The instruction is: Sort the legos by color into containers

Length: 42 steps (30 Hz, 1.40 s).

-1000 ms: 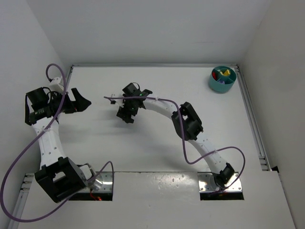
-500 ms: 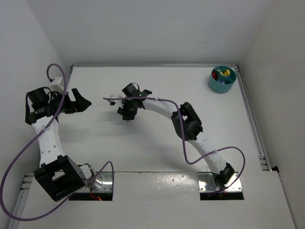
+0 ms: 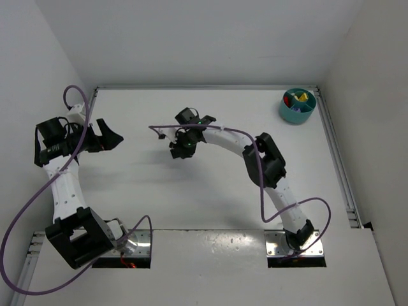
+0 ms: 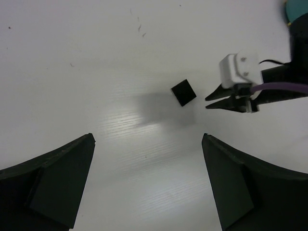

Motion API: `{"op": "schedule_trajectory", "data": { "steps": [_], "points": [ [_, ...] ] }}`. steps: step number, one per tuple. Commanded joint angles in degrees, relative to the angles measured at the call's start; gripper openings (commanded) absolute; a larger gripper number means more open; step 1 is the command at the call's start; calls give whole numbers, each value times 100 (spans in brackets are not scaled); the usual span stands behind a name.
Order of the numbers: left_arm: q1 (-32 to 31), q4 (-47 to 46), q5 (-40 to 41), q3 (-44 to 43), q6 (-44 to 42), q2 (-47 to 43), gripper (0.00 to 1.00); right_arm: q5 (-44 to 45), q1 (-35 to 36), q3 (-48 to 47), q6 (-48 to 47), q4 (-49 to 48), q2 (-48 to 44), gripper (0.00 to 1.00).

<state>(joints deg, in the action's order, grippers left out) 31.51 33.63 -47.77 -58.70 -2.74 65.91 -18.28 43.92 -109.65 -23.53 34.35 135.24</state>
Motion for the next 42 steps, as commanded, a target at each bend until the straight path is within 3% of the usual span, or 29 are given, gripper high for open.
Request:
{"op": "schedule_trajectory", "data": {
  "steps": [1, 5, 9, 13, 19, 21, 23, 28, 42],
  "points": [
    [66, -146, -259, 69, -33, 10, 100, 8, -313, 319, 68, 19, -998, 19],
    [66, -260, -373, 69, 19, 10, 100, 62, -586, 786, 16, -33, -1561, 19],
    [66, -322, -435, 122, 19, 10, 100, 0, -639, 788, -73, 27, -1685, 42],
    [13, -322, -339, 122, -41, 1, 100, -16, -516, -494, -20, 905, -808, 51],
    [-101, -50, -197, 122, -314, -131, 100, -526, -393, -259, -1196, 459, -588, 71],
    [-101, 73, -250, 61, -376, -131, 100, -685, -393, -723, -1696, 660, -229, 75],
    [-101, 74, -303, 60, -428, -78, 100, -685, -393, -1171, -2075, 1019, 19, 77],
    [-101, 74, -417, 60, -429, 45, 100, -817, -324, -1243, -2586, 854, 222, 83],
    [-101, 179, -418, 60, -482, 98, 100, -1353, -261, -1981, -2446, 1030, 1075, 83]
  ]
}}
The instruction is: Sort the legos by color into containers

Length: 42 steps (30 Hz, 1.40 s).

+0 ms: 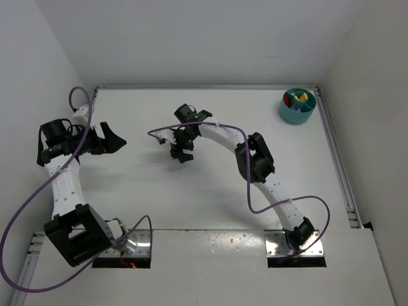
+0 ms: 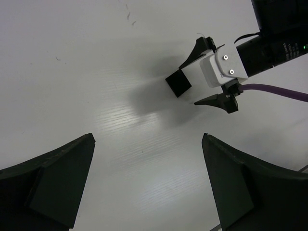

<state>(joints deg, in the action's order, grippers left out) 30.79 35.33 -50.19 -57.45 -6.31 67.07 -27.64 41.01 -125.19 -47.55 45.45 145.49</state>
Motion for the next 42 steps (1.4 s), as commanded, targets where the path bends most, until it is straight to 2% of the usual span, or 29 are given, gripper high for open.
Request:
{"op": "schedule_trajectory", "data": {
  "steps": [1, 10, 14, 20, 27, 32, 35, 37, 38, 42],
  "points": [
    [-29, 9, -175, -64, -125, -18, 100, -470, 29, -480, 52, -133, 145, 83],
    [-29, 62, -175, -12, -178, -18, 100, -585, 29, -823, 563, -326, 550, 86],
    [-29, 114, -175, -12, -240, -18, 100, -638, 29, -885, 563, -73, 664, 86],
    [-29, 114, -175, -12, -292, -18, 100, -638, -23, -570, 405, 402, 665, 71],
    [-29, 114, -175, -12, -292, 34, 100, -268, -23, 520, 79, 588, 182, 65],
    [-29, 167, -175, -12, -345, 34, 100, -110, -23, 1329, -53, 780, -55, 57],
    [-29, 167, -175, -12, -345, -18, 100, -5, -23, 1777, 26, 537, -213, 58],
    [-29, 167, -228, -12, -345, -18, 100, -5, -23, 1910, 192, 378, -266, 63],
    [-29, 167, -228, -12, -345, -18, 100, -5, -23, 1910, 524, 290, -267, 70],
    [-29, 167, -228, -12, -345, -18, 100, -5, -23, 1708, 1317, 8, -267, 77]
  ]
}}
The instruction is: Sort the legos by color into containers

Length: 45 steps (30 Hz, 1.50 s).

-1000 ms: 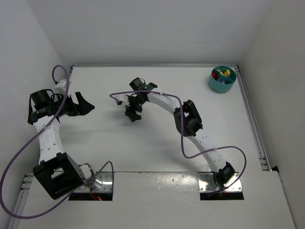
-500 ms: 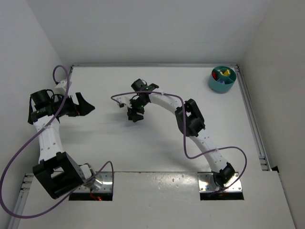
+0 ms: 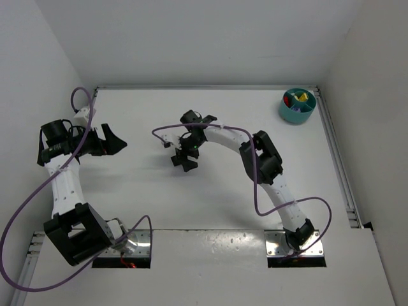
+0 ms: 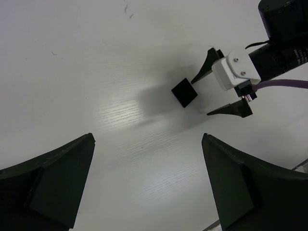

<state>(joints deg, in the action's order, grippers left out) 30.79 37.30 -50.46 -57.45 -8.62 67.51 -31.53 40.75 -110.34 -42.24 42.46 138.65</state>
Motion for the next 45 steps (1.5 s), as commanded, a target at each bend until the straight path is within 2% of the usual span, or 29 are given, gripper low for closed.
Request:
{"op": "schedule_trajectory", "data": {
  "steps": [1, 4, 7, 18, 24, 32, 36, 39, 45],
  "points": [
    [-29, -30, -201, -12, -113, -62, 100, 463, 3, 311, 883, 55, 339, 79],
    [-29, -30, -201, 41, -113, -62, 100, 787, 56, 829, 1190, -796, 5, 83],
    [-29, -30, -201, 41, -113, -62, 100, 920, 56, 788, 1079, -941, 91, 84],
    [-29, -30, -201, 41, -113, -62, 100, 825, 56, -610, 393, 16, 900, 84],
    [-29, -30, -201, 41, -113, -62, 100, 630, 108, -524, -109, 587, 901, 79],
    [-29, -30, -254, 41, -113, -9, 100, 964, 354, -23, -311, 650, 786, 74],
    [-29, -30, -254, 41, -166, -9, 100, 964, 407, -22, -390, 711, 786, 65],
    [-29, -30, -254, 41, -166, -9, 100, 1026, 469, 258, -390, 545, 681, 65],
    [-29, -30, -254, 94, -166, -9, 100, 1254, 521, 137, 40, 325, 699, 68]
  ]
}}
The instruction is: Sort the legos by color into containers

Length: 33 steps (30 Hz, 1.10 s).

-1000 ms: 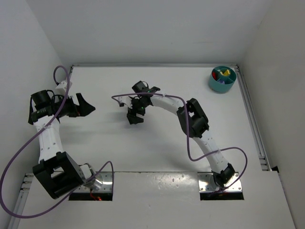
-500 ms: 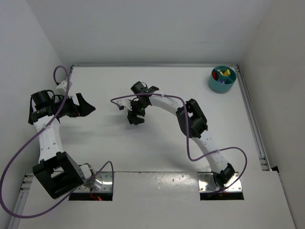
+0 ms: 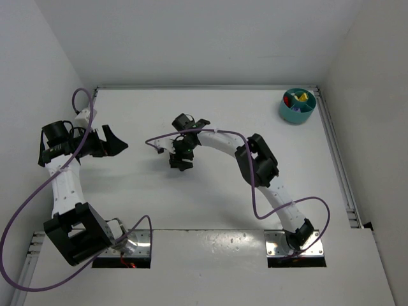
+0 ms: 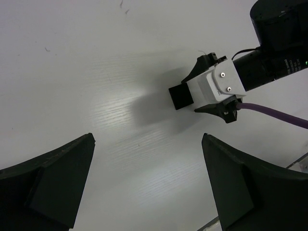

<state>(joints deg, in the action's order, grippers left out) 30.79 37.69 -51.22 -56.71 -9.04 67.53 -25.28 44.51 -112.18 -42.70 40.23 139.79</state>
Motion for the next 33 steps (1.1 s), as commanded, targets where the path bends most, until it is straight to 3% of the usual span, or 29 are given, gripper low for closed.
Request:
{"op": "schedule_trajectory", "data": {
  "steps": [1, 9, 23, 33],
  "points": [
    [-29, -69, -178, 19, -125, -64, 100, 629, 146, 267, 164, 487, 637, 68],
    [-29, -69, -125, 19, -125, -64, 100, 840, 198, 214, 640, 354, 638, 67],
    [-29, -16, -125, -33, -125, -64, 100, 1015, 303, 266, 693, 293, 690, 47],
    [-29, -16, -125, -33, -177, -64, 100, 1183, 356, 522, 693, 398, 419, 19]
  ]
}}
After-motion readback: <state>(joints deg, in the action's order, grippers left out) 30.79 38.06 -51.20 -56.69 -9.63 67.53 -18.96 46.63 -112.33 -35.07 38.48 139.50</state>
